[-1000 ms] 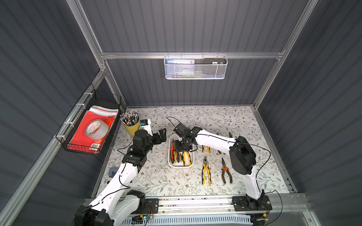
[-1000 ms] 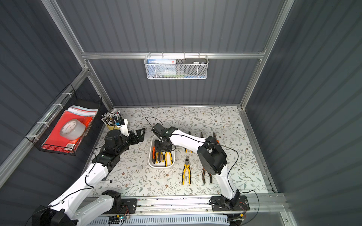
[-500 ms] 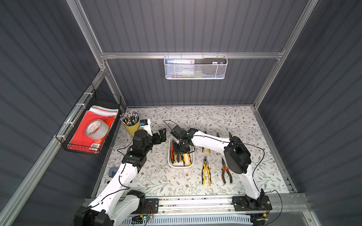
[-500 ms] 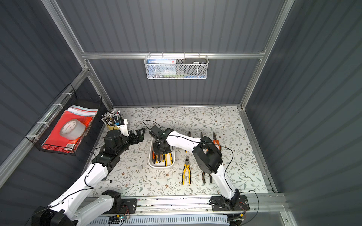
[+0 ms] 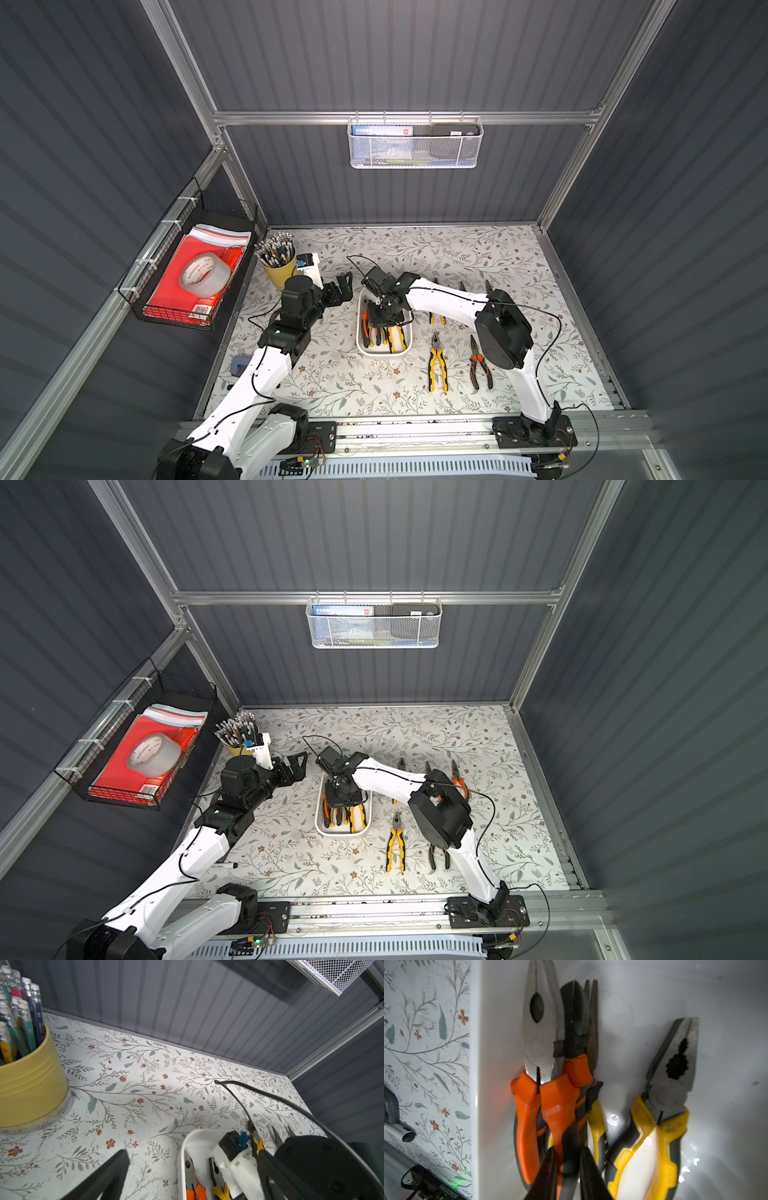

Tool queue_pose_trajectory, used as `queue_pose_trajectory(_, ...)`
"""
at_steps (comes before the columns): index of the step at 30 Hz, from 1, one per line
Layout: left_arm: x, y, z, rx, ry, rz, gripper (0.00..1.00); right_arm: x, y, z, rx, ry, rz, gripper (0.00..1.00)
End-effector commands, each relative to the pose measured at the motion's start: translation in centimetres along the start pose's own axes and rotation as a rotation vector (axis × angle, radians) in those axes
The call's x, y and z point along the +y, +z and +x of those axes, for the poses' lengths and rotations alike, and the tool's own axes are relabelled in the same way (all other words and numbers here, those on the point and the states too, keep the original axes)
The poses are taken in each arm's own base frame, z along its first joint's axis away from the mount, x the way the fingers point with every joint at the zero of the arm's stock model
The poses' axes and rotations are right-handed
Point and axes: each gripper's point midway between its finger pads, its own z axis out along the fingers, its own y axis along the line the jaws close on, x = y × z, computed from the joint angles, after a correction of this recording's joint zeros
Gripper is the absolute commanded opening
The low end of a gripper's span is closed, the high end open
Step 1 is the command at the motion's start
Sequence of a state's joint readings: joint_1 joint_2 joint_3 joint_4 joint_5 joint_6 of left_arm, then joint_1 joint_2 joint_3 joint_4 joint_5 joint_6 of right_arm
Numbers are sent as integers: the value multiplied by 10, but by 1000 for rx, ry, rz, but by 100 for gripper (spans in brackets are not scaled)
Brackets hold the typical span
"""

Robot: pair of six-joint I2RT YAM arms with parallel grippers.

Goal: Take the pliers out of the storage box
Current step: Pick up the pliers from the storage box.

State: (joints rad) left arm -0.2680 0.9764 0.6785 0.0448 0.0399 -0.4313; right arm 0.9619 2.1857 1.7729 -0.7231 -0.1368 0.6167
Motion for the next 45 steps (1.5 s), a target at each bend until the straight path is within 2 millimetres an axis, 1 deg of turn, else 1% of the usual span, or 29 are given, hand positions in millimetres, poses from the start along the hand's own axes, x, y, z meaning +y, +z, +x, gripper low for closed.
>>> queue_pose_trajectory(1, -2, -6, -9, -29, -1, -2, 99, 8, -14, -11, -55, -21, -13, 0)
queue_pose_trajectory(8, -3, -6, -10, -31, 0, -1, 99, 15, -45, -27, -157, -40, -40, 0)
queue_pose_trajectory(12, -2, -6, -9, -30, 0, -1, 99, 15, -62, -35, -196, -52, -62, 0)
queue_pose_trajectory(15, -3, -6, -9, -28, 0, 0, 99, 10, -75, -39, -217, -65, -73, 0)
queue_pose_trajectory(18, -3, -6, -9, -30, 0, 1, 99, 2, -94, -44, -242, -110, -85, 0)
queue_pose_trajectory(21, -4, -6, -10, -31, 0, 4, 99, -22, -125, -50, -303, -166, -28, 0)
queue_pose_trajectory(24, -4, -6, -9, -28, -3, 6, 99, -53, -160, -56, -390, -218, -2, 0)
queue_pose_trajectory(26, -4, -6, -10, -27, -4, 9, 99, -82, -192, -64, -476, -202, -10, 0)
queue_pose_trajectory(28, -4, -7, -9, -26, -4, 7, 99, -110, -223, -69, -564, -197, -17, 0)
queue_pose_trajectory(30, -4, -7, -10, -28, -4, 2, 99, -137, -257, -71, -692, -202, 31, 0)
queue_pose_trajectory(32, -2, -7, -9, -24, -4, -4, 99, -165, -290, -67, -804, -199, 88, 0)
queue_pose_trajectory(33, -3, -7, -10, -24, -4, -3, 99, -174, -302, -64, -841, -204, 101, 0)
queue_pose_trajectory(34, -3, -8, -10, -25, -4, -4, 99, -186, -308, -59, -863, -217, 127, 0)
queue_pose_trajectory(35, -2, -7, -9, -22, -3, -6, 99, -196, -320, -49, -897, -234, 160, 0)
queue_pose_trajectory(37, -3, -8, -9, -21, 1, -5, 99, -221, -319, -32, -881, -266, 237, 0)
queue_pose_trajectory(39, -4, -9, -9, -19, 3, 4, 99, -250, -307, -14, -811, -265, 322, 0)
queue_pose_trajectory(41, -6, -10, -10, -19, 3, 16, 99, -274, -288, 8, -724, -284, 430, 0)
queue_pose_trajectory(42, -7, -10, -10, -18, 4, 20, 99, -285, -278, 18, -679, -283, 450, 0)
queue_pose_trajectory(44, -9, -11, -10, -17, 7, 32, 99, -316, -253, 42, -573, -241, 520, 0)
queue_pose_trajectory(45, -11, -12, -10, -18, 9, 38, 99, -324, -243, 51, -536, -260, 519, 0)
